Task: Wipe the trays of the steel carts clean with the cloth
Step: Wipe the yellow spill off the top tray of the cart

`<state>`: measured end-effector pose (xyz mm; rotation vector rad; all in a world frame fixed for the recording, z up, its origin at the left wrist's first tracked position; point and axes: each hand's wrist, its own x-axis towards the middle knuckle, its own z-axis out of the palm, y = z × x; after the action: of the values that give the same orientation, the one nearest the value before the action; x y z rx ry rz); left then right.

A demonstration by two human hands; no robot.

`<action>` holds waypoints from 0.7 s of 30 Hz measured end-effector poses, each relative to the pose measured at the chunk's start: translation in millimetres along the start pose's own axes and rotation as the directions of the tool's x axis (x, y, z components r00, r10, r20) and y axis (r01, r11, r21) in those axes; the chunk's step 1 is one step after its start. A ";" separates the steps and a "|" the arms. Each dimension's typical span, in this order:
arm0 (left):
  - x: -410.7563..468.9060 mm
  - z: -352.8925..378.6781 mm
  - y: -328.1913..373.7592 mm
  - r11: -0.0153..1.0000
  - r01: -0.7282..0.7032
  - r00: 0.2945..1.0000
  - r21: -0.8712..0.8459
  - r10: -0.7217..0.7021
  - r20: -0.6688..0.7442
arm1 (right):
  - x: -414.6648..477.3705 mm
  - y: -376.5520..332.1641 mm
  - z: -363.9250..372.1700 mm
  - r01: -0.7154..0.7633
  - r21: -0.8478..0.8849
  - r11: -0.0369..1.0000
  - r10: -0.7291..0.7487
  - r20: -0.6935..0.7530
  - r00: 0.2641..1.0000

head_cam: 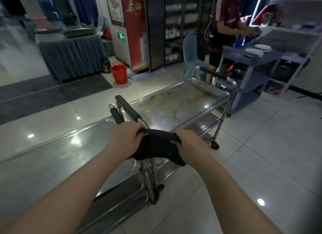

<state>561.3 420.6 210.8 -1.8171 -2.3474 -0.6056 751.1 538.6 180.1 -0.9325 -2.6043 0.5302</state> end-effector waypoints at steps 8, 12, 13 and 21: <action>64.2 24.3 -37.3 0.994 0.051 0.997 -0.092 -0.055 -0.047 | 62.5 10.4 12.8 -0.019 0.022 1.000 0.021 -0.082 0.996; 93.4 42.9 -52.8 0.983 0.061 0.996 -0.173 -0.048 0.082 | 92.2 25.9 10.4 -0.076 0.012 0.997 0.076 -0.050 0.996; 101.1 47.6 -55.7 0.979 0.060 0.994 -0.194 -0.042 0.099 | 99.2 31.2 8.8 -0.081 0.015 0.997 0.082 -0.046 0.996; 188.0 97.0 -48.2 0.986 -0.052 0.984 -0.157 0.078 0.161 | 146.9 93.9 1.8 -0.179 -0.050 0.983 0.177 -0.043 0.983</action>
<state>478.3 617.3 171.8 -2.0776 -2.3925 -0.6654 692.8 701.9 162.3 -1.1888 -2.5262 0.4831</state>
